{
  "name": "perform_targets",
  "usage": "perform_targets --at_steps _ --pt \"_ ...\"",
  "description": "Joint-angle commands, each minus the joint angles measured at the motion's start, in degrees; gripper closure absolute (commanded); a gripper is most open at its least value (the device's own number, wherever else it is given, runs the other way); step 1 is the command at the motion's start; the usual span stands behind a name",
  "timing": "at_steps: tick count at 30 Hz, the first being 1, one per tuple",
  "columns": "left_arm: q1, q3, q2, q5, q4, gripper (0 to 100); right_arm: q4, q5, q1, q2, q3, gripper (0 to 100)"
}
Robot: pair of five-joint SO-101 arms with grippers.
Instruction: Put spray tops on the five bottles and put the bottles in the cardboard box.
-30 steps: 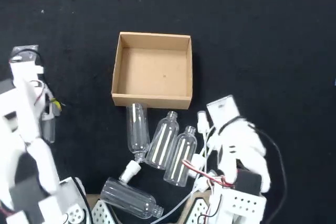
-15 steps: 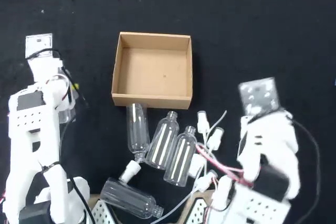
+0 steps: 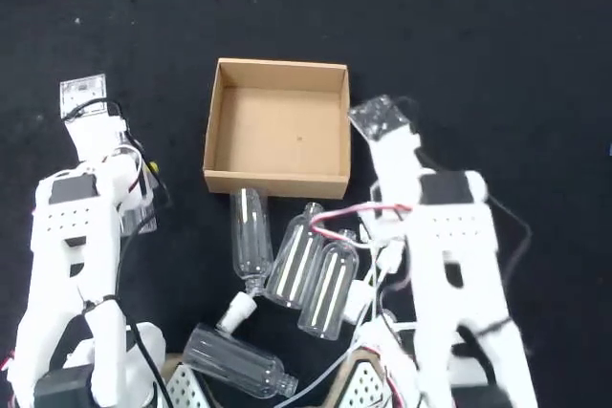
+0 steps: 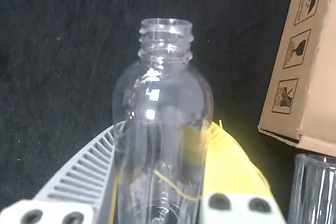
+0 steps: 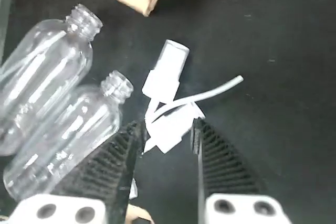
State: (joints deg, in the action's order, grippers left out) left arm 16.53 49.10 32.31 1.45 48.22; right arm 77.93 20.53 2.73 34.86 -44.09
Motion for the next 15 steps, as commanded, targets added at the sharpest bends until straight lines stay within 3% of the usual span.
perform_targets --at_steps 1,5,15 --pt "0.0 -0.7 0.9 -0.7 -1.1 93 -4.2 -5.1 1.4 -7.8 5.5 87.4" --pt "0.0 -0.7 0.9 -0.7 -1.2 93 -7.4 -9.4 3.2 -13.3 6.2 87.4" --pt "0.5 -0.6 0.9 -0.7 -1.2 93 -14.7 -9.8 3.6 -22.1 4.8 87.4"
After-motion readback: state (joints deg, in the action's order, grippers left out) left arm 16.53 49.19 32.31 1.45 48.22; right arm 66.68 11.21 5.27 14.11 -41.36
